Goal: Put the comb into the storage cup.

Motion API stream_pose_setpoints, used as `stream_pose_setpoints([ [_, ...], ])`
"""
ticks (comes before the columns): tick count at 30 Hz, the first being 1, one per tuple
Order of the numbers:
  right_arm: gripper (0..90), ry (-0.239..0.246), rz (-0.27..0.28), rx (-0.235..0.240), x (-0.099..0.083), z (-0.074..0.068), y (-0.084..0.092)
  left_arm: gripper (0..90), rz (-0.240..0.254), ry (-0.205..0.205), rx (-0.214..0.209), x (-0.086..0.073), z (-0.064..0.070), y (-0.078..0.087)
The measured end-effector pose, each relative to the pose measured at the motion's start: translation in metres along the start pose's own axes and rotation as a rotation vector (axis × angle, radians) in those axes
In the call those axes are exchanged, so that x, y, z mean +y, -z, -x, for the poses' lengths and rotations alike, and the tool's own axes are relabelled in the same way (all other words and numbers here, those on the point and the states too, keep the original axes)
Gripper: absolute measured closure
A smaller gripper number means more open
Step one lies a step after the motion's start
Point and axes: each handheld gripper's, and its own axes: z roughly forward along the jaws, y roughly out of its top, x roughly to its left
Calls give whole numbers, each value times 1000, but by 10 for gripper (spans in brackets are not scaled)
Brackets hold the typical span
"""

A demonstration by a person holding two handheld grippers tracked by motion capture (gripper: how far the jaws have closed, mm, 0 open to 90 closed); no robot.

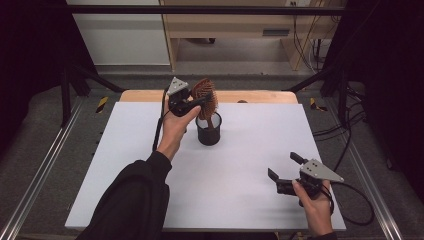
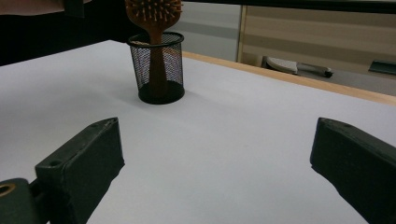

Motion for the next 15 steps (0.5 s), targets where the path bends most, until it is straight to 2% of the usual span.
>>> stream_pose_setpoints([
  [8,29,0,-7,4,-1,-1,-2,429,7,2,15,-3,-10,-2],
  [15,29,-11,-10,8,-1,-1,-3,413,16,-16,24,-5,-15,-4],
])
